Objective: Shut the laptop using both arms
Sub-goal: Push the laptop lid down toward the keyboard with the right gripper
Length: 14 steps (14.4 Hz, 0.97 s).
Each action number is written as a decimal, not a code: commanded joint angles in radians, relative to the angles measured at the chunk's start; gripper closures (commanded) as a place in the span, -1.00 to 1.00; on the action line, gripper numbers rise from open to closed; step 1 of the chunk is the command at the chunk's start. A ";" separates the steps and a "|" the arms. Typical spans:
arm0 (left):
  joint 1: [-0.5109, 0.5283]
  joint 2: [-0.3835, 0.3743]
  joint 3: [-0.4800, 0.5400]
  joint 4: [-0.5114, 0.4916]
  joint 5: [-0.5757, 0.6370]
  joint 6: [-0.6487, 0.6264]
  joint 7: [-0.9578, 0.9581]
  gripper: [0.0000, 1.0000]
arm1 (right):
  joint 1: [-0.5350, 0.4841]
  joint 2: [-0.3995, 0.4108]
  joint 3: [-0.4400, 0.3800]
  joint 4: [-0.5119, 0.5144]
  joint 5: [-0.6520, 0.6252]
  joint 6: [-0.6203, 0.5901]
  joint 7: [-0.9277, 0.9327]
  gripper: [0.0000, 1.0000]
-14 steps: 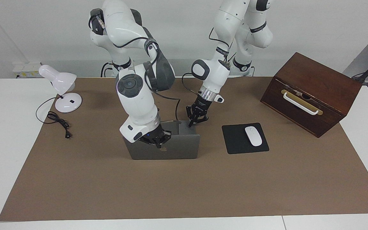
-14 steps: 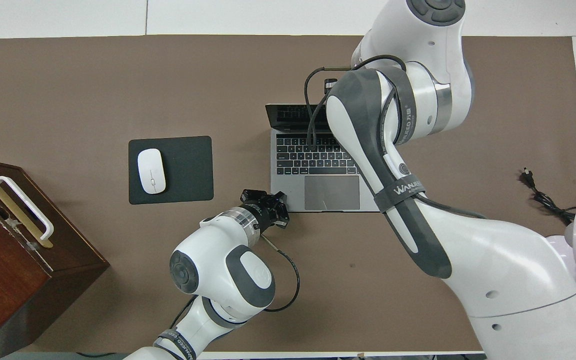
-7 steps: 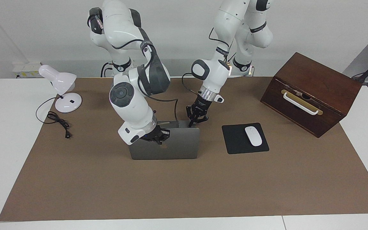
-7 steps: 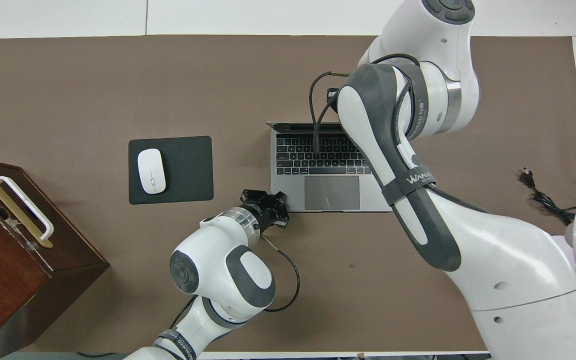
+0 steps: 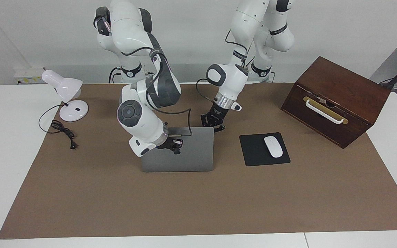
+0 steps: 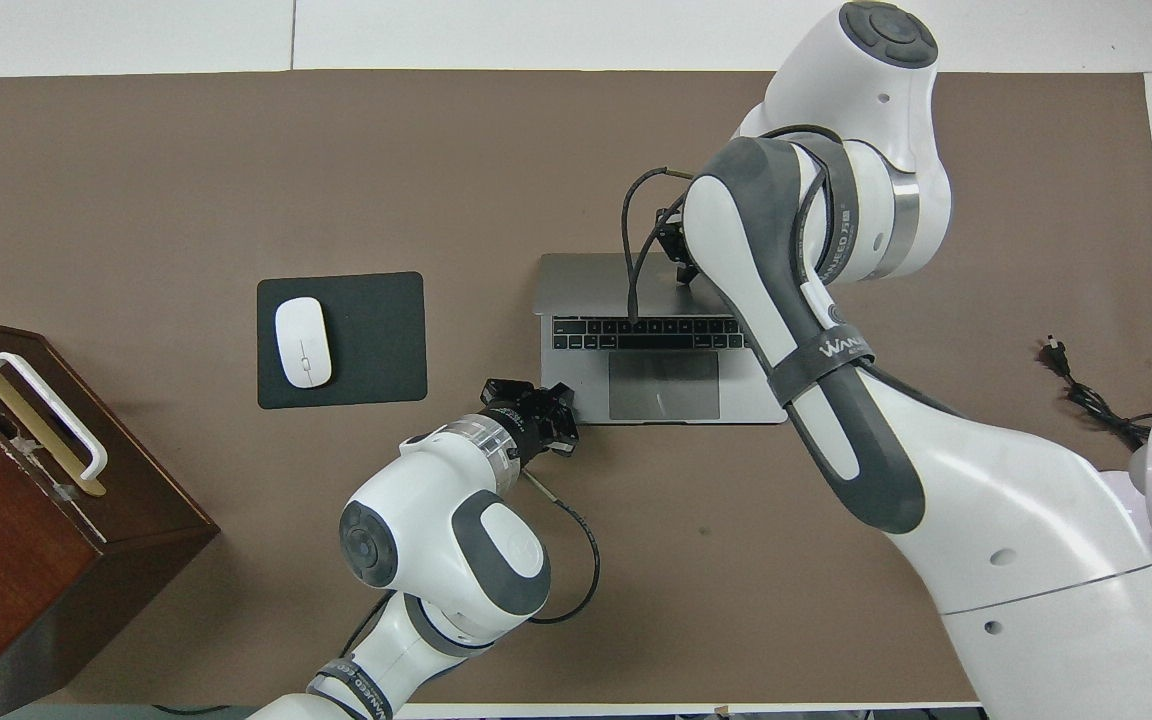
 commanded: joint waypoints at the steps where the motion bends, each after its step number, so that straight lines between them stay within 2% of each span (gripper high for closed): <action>1: -0.016 0.037 0.004 0.022 -0.016 0.022 -0.002 1.00 | 0.008 -0.049 0.000 -0.093 0.017 0.009 0.012 1.00; 7: -0.033 0.037 0.004 0.018 -0.014 0.033 0.000 1.00 | 0.008 -0.078 -0.002 -0.158 -0.050 0.001 -0.007 1.00; 14: -0.051 0.031 0.004 0.012 -0.012 0.056 0.000 1.00 | 0.009 -0.092 -0.003 -0.216 -0.068 0.026 -0.036 1.00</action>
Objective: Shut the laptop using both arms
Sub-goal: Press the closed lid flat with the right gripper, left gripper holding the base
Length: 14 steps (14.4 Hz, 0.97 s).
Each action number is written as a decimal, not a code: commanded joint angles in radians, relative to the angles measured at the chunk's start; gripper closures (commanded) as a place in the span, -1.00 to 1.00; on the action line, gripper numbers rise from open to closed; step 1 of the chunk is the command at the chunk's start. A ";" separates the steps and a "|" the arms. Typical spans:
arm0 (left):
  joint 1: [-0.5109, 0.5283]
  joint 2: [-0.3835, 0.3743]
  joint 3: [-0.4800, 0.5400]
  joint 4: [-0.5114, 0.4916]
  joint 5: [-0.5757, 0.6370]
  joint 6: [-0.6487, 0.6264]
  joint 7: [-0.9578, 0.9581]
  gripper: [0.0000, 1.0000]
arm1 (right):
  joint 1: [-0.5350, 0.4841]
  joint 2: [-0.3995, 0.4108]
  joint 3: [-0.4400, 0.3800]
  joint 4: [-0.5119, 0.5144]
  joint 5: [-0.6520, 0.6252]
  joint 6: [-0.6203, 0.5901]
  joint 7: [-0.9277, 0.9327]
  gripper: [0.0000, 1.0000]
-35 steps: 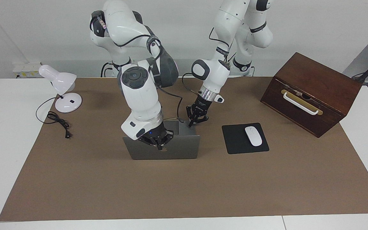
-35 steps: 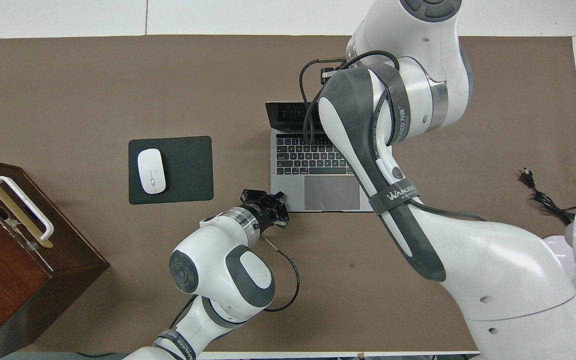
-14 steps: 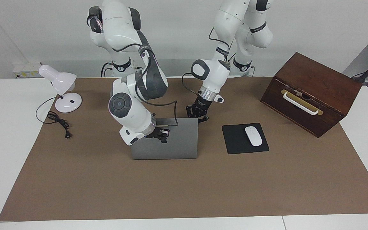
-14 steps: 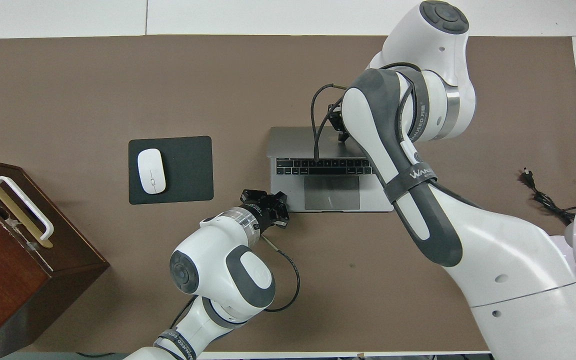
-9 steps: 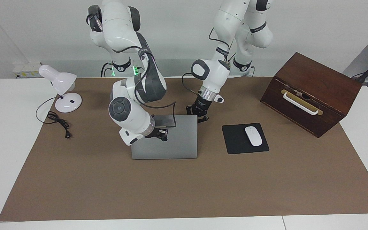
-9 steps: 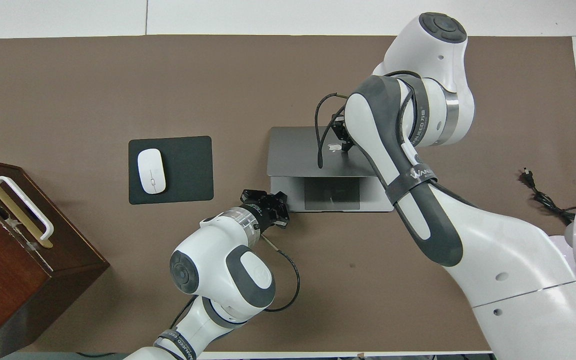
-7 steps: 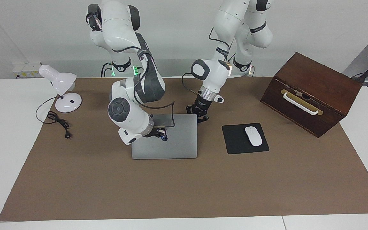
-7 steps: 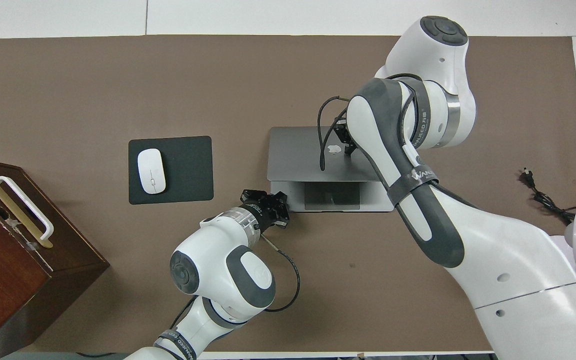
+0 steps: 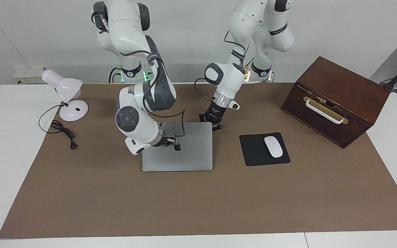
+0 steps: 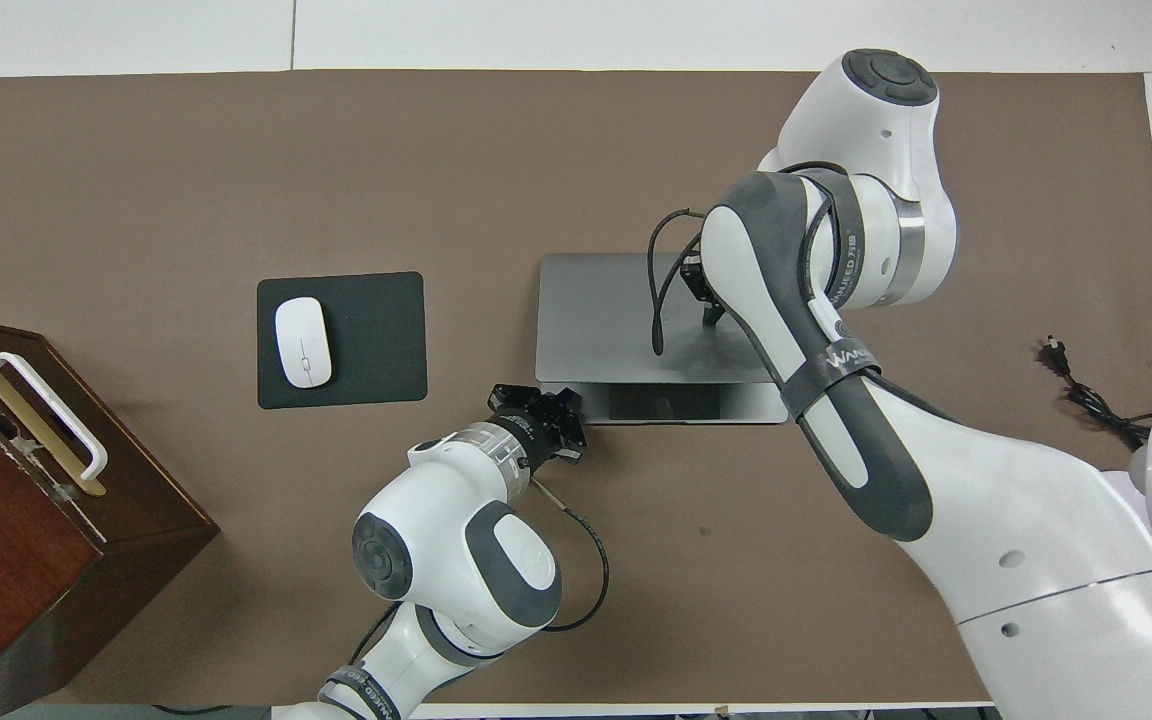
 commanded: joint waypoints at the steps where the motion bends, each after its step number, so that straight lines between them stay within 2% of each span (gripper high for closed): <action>1: -0.027 0.024 0.007 0.011 -0.013 0.022 -0.001 1.00 | 0.006 -0.034 -0.003 -0.060 -0.020 0.024 -0.027 1.00; 14: -0.023 -0.014 0.007 -0.047 -0.017 0.022 0.028 1.00 | 0.008 -0.053 -0.001 -0.130 -0.026 0.087 -0.039 1.00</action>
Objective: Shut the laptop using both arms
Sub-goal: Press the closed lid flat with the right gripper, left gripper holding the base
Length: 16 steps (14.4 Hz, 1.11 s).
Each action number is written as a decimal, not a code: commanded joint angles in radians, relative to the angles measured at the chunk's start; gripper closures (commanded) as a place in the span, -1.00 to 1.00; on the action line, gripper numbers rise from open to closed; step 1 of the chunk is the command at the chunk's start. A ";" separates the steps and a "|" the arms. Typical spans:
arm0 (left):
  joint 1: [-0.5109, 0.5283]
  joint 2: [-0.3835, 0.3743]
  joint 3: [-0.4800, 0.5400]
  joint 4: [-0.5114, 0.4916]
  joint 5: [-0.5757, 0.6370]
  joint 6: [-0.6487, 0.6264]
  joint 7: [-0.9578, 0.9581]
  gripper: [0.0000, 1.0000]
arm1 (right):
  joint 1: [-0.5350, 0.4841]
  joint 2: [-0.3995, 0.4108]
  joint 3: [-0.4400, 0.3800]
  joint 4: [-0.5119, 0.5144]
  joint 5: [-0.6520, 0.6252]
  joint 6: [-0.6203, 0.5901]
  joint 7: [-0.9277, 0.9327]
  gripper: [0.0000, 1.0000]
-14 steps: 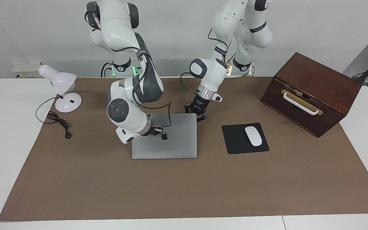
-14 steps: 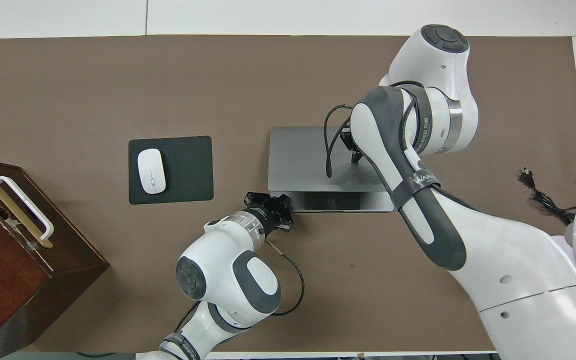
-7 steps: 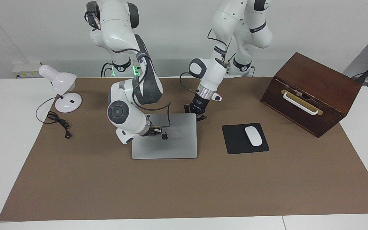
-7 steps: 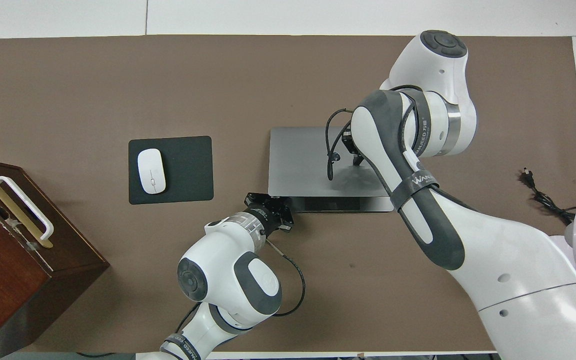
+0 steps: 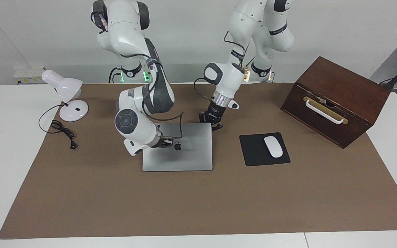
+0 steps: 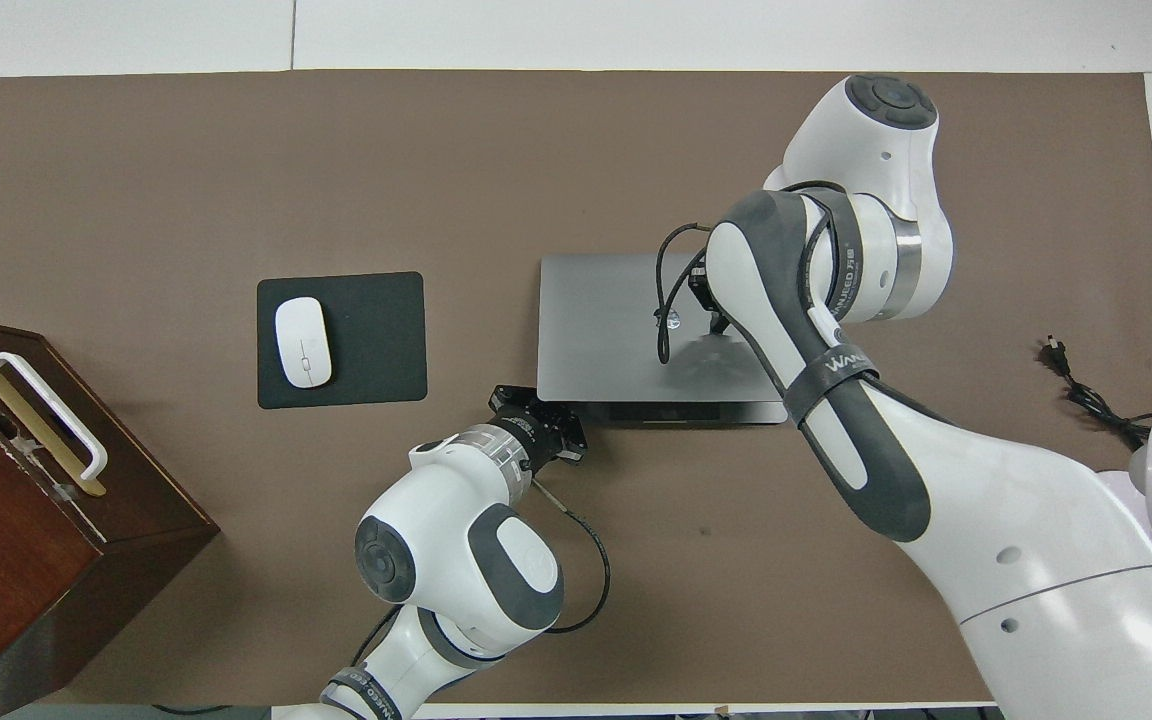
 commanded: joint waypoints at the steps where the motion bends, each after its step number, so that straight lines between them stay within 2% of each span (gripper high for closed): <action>1: -0.018 -0.025 0.007 -0.054 -0.017 0.014 0.015 1.00 | 0.010 -0.036 0.000 -0.058 -0.018 0.042 -0.024 1.00; 16: -0.018 -0.058 0.007 -0.094 -0.017 0.014 0.034 1.00 | 0.015 -0.056 0.003 -0.113 -0.018 0.068 -0.023 1.00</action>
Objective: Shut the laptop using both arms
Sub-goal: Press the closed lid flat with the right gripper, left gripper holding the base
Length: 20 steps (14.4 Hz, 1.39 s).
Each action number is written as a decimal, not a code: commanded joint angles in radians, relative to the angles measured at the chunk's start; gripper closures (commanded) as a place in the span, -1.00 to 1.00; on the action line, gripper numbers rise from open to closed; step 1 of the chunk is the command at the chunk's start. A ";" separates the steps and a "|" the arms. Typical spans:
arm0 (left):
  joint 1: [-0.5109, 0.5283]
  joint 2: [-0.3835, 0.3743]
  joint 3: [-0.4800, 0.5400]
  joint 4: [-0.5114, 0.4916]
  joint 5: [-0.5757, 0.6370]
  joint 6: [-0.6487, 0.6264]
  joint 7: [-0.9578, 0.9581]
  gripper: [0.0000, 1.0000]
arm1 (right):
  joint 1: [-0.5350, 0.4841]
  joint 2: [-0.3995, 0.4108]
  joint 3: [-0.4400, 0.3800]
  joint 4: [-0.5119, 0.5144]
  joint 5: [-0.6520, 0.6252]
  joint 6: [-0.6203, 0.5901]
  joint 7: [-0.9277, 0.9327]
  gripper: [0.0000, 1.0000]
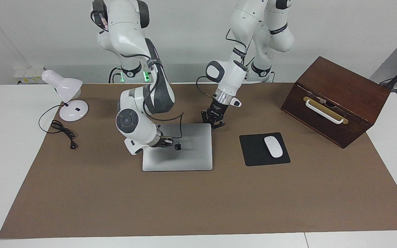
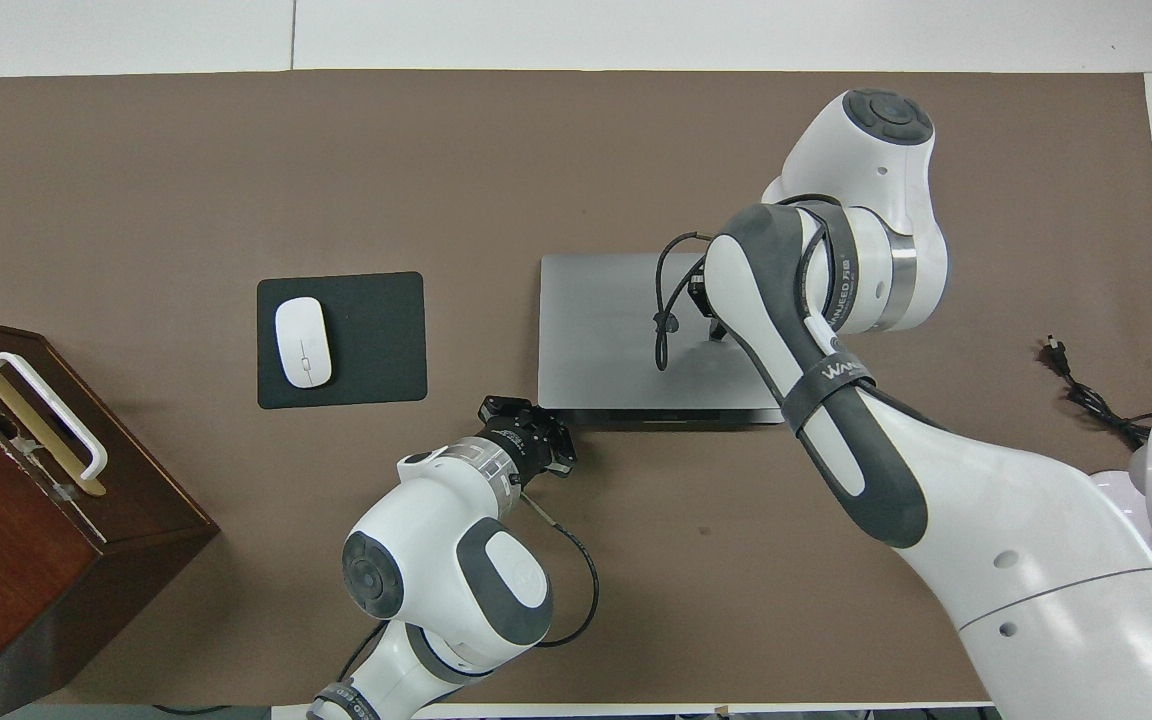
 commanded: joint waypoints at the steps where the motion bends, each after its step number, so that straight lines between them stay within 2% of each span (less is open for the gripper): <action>1: -0.015 -0.019 0.007 -0.041 -0.019 0.008 0.017 1.00 | 0.007 -0.046 0.002 -0.072 -0.018 0.033 -0.023 1.00; 20: -0.013 -0.019 0.007 -0.041 -0.020 0.008 0.017 1.00 | 0.013 -0.063 0.002 -0.130 -0.018 0.084 -0.024 1.00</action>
